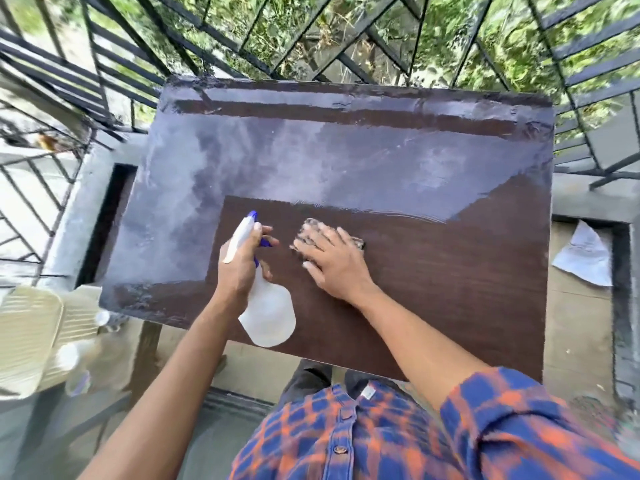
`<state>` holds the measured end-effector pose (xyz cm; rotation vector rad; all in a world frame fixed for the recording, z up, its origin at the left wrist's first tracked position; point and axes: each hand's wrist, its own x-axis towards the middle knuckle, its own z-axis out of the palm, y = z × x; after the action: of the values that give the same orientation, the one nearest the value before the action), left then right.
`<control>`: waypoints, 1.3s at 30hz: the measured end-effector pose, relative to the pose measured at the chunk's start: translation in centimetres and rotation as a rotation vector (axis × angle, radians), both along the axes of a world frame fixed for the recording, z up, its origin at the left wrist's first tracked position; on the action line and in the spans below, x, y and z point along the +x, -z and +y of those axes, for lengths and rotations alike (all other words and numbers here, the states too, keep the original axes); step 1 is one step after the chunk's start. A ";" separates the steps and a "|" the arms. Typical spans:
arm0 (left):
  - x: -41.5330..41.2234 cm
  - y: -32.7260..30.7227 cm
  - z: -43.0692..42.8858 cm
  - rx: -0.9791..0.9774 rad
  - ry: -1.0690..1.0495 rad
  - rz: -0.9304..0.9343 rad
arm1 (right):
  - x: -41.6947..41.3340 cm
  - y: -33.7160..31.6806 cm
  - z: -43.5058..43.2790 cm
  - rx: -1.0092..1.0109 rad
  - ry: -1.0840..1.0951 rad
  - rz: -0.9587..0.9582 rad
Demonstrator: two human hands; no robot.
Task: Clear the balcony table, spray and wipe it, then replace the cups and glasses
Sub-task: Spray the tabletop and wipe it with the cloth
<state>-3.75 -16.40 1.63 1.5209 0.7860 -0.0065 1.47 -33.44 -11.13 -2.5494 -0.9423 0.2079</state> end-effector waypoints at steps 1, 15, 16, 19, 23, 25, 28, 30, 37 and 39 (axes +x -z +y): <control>0.0 0.0 0.1 -0.009 0.003 0.007 | 0.3 0.3 -2.2 0.021 0.091 -0.027; 0.2 0.1 3.8 -0.017 0.064 0.008 | 5.8 -1.4 -1.0 -0.093 0.783 0.106; 0.0 0.0 4.1 -0.014 0.074 0.007 | 4.8 -1.3 1.2 -0.094 0.624 0.097; -0.9 0.0 5.1 0.004 0.079 0.002 | 1.8 -1.2 6.2 -0.082 0.212 0.067; -2.8 0.1 6.6 0.009 0.047 0.000 | -1.4 -0.9 7.4 -0.077 0.020 0.053; -4.0 0.1 7.1 0.009 0.013 0.001 | -2.5 -1.0 6.6 -0.066 0.010 0.054; -5.5 0.1 7.3 0.010 -0.056 -0.008 | -4.8 -1.1 5.4 -0.040 0.001 0.058; -6.9 0.2 7.1 0.022 -0.086 -0.010 | -7.2 -1.0 4.6 -0.022 -0.090 0.033; -12.2 1.0 4.3 0.069 -0.140 0.012 | -13.4 0.2 1.1 0.061 -0.546 -0.007; -13.3 1.4 3.3 0.045 -0.164 0.024 | -13.2 0.7 -1.3 0.057 -0.575 -0.010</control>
<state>-17.06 -13.14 0.25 1.4969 0.9332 0.1155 -11.72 -34.70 -11.88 -2.1677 -1.6398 0.3241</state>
